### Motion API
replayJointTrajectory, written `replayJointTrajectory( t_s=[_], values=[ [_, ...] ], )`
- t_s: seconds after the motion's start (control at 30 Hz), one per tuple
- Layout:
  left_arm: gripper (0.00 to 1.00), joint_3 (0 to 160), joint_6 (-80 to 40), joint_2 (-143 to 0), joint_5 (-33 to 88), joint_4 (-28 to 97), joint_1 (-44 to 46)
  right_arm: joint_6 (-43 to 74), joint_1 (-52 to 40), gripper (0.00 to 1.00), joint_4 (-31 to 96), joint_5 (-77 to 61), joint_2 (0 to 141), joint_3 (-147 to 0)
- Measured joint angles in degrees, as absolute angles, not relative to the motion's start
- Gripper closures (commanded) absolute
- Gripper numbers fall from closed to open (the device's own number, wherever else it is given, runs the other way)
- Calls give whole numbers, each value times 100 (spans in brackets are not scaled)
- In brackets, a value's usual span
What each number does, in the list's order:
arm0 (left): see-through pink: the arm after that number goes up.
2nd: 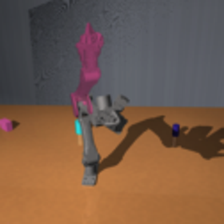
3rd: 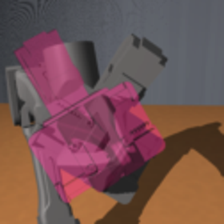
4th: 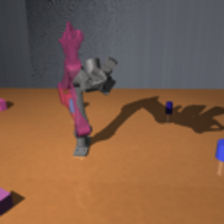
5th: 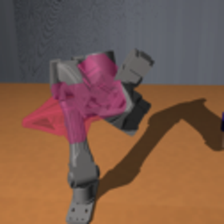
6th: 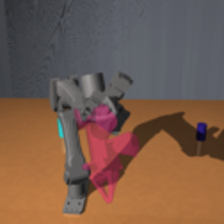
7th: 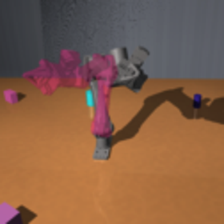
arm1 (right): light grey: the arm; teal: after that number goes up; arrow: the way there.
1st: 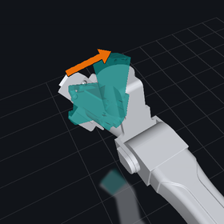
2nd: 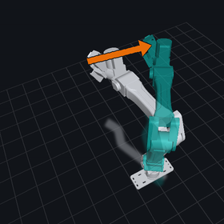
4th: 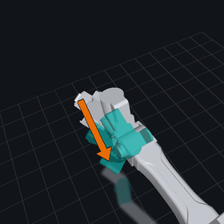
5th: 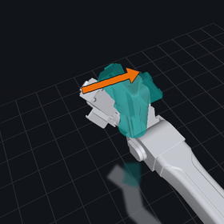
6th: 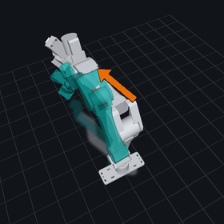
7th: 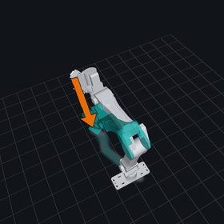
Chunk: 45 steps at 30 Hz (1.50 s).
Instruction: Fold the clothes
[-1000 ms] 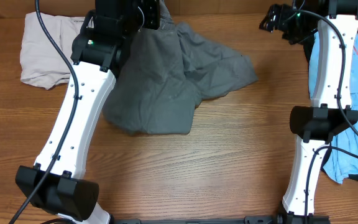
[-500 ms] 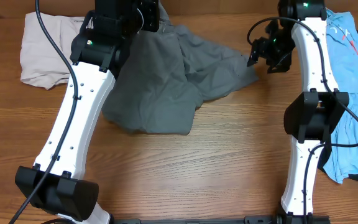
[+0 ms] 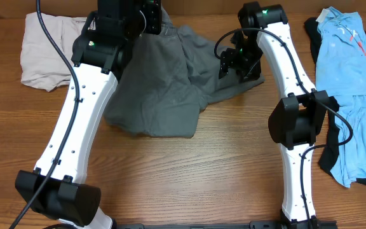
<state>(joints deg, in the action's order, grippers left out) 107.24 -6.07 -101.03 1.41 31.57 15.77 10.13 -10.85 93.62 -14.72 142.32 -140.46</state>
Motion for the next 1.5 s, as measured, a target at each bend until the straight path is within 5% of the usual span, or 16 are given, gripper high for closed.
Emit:
replayJointTrajectory(
  t_s=[0.43,0.83,1.13,1.5],
  values=[
    [96,10809,-913,-9238,711,5734,1966,843,-810,23,8921,-1645,14228,-14451],
    [96,10796,-794,-11080,886,7937,3245,489,-152,23,8399,-1944,14033,-15189],
    [96,11183,-709,-11563,904,6641,3413,377,270,21,8586,-2353,14033,-15189],
    [96,14658,-537,-11487,373,3662,3275,165,609,22,9074,-3087,14031,-15189]
  ],
)
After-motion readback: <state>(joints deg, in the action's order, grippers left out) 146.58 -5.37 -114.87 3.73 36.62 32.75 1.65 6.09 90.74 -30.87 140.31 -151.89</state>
